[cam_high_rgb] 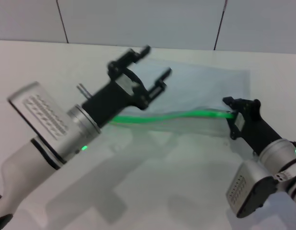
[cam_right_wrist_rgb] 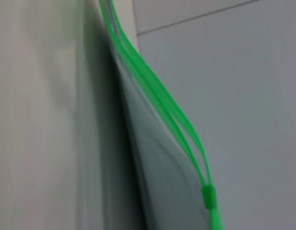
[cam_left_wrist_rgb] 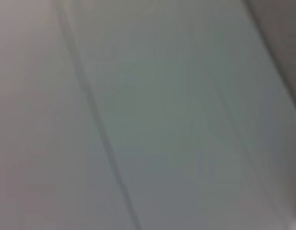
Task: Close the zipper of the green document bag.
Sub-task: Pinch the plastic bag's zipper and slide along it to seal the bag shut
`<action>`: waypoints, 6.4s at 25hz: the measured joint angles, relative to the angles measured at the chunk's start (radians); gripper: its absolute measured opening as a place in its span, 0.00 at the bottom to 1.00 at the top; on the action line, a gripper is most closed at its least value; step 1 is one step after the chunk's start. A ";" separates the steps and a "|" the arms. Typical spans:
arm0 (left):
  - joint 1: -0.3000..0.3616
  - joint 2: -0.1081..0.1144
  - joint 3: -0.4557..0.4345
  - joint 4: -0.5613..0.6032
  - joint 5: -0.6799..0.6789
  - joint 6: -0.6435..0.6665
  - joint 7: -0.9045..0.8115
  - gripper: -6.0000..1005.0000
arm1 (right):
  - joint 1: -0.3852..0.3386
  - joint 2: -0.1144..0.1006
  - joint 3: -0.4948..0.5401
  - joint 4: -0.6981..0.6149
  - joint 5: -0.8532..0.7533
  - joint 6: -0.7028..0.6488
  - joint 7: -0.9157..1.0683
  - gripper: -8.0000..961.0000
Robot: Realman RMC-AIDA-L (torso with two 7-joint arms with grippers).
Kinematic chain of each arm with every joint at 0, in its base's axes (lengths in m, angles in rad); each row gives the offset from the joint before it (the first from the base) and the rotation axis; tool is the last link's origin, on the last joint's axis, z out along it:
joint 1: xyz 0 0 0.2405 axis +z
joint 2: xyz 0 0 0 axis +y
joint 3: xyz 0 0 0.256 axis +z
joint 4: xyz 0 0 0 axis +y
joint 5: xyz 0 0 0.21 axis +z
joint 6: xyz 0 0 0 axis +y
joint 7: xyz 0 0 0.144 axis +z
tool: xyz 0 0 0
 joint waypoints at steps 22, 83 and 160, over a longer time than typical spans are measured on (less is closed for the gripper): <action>-0.039 -0.004 0.022 -0.062 0.132 -0.196 0.378 0.55 | 0.032 0.000 -0.013 -0.081 -0.007 -0.037 -0.006 0.06; -0.040 -0.010 -0.009 -0.102 0.135 -0.259 0.739 0.25 | 0.036 0.001 -0.101 -0.095 -0.012 -0.039 -0.015 0.06; -0.034 -0.010 -0.019 -0.113 0.128 -0.311 0.808 0.08 | 0.050 -0.006 -0.123 -0.008 -0.023 -0.082 0.045 0.06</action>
